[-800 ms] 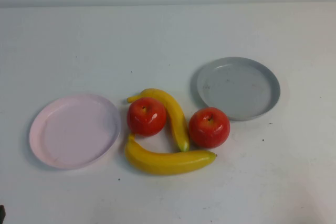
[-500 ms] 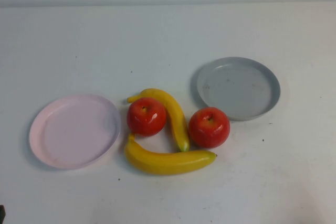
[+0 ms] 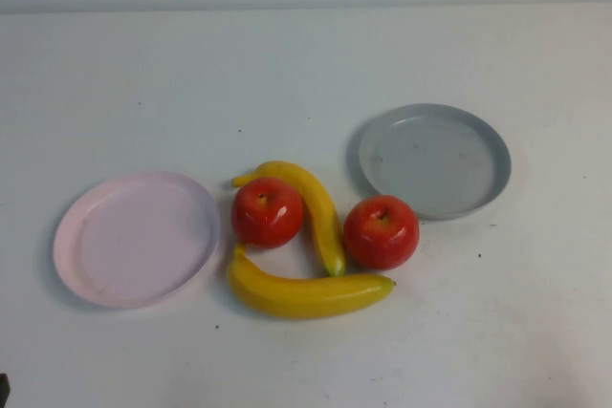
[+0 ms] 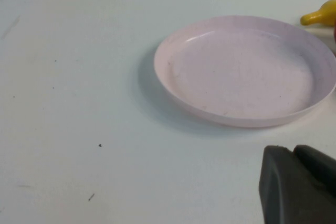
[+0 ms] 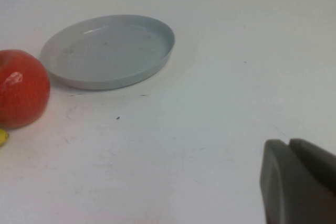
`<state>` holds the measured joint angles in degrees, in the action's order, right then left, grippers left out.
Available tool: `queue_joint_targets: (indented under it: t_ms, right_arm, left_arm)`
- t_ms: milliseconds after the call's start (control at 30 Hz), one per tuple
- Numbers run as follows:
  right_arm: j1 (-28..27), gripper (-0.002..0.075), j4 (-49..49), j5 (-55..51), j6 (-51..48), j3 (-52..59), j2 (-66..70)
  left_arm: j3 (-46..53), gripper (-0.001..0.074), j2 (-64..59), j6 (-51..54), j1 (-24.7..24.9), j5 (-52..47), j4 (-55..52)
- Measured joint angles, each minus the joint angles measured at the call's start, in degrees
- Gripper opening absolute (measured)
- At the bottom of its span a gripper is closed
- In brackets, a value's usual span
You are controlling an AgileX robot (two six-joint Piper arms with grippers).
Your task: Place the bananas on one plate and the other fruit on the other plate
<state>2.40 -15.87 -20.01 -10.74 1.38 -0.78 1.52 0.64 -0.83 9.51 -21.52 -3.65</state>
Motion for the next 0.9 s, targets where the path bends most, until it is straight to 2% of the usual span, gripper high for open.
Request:
queue_joint_targets:
  t_ms: [533, 767, 900]
  right_arm:
    - [0.00, -0.0018, 0.00, 0.00, 0.00, 0.00, 0.00]
    - [0.00, -0.0018, 0.00, 0.00, 0.00, 0.00, 0.00]
    - [0.00, -0.0018, 0.00, 0.00, 0.00, 0.00, 0.00]
  left_arm:
    - [0.00, 0.0000, 0.00, -0.98, 0.00, 0.72, 1.08]
    - [0.00, 0.0000, 0.00, -12.21, 0.00, 11.79, 13.22]
    - [0.00, 0.0000, 0.00, -14.69, 0.00, 16.27, 15.59]
